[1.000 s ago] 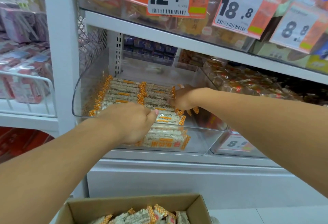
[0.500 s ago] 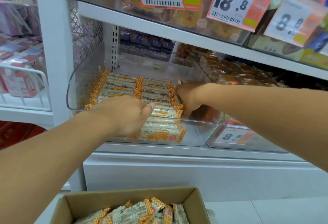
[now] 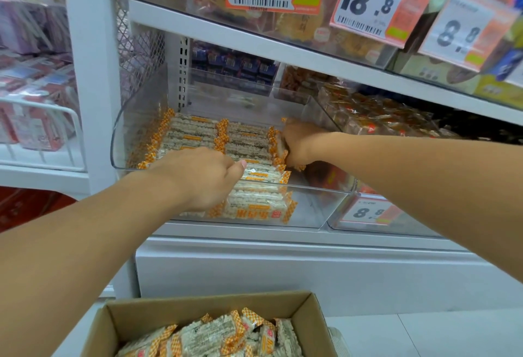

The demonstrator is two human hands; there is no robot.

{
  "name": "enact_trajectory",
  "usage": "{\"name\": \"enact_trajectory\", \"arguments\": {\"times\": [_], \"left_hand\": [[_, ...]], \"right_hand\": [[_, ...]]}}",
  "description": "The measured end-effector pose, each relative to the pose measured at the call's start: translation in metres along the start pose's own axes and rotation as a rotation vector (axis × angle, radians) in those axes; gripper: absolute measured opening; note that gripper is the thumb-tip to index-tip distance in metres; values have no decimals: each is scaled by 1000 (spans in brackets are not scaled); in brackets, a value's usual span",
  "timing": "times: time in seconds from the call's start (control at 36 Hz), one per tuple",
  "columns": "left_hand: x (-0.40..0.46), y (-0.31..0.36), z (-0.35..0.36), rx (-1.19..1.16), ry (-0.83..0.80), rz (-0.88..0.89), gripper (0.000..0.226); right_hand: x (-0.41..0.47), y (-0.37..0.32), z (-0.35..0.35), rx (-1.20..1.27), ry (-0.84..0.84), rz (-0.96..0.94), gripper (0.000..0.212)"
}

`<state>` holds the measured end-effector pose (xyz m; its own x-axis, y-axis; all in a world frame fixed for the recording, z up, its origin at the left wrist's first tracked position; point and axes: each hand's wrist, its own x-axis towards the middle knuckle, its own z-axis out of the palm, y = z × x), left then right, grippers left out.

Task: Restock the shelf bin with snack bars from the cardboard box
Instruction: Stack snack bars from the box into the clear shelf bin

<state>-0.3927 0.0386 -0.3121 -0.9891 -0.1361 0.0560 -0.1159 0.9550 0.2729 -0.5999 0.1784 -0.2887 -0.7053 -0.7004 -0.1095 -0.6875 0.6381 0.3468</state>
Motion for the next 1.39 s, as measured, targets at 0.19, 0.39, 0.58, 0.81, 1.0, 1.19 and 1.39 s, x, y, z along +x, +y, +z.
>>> {"name": "enact_trajectory", "arguments": {"times": [0.19, 0.39, 0.58, 0.81, 1.0, 1.19, 1.39], "left_hand": [[-3, -1, -2, 12, 5, 26, 53], [-3, -1, -1, 53, 14, 37, 56], [-1, -4, 0, 39, 3, 39, 56], [-4, -1, 0, 61, 35, 54, 58], [-3, -1, 1, 94, 53, 55, 56], [-3, -2, 1, 95, 55, 59, 57], [-3, -1, 1, 99, 61, 62, 56]], "right_hand": [[0, 7, -16, 88, -73, 62, 43], [-3, 0, -18, -36, -78, 62, 19], [-9, 0, -26, 47, -123, 80, 36], [-19, -14, 0, -59, -256, 17, 34], [-27, -3, -3, -177, -226, -3, 75], [-14, 1, -3, -155, -157, 3, 74], [-19, -4, 3, -94, -39, 41, 60]]}}
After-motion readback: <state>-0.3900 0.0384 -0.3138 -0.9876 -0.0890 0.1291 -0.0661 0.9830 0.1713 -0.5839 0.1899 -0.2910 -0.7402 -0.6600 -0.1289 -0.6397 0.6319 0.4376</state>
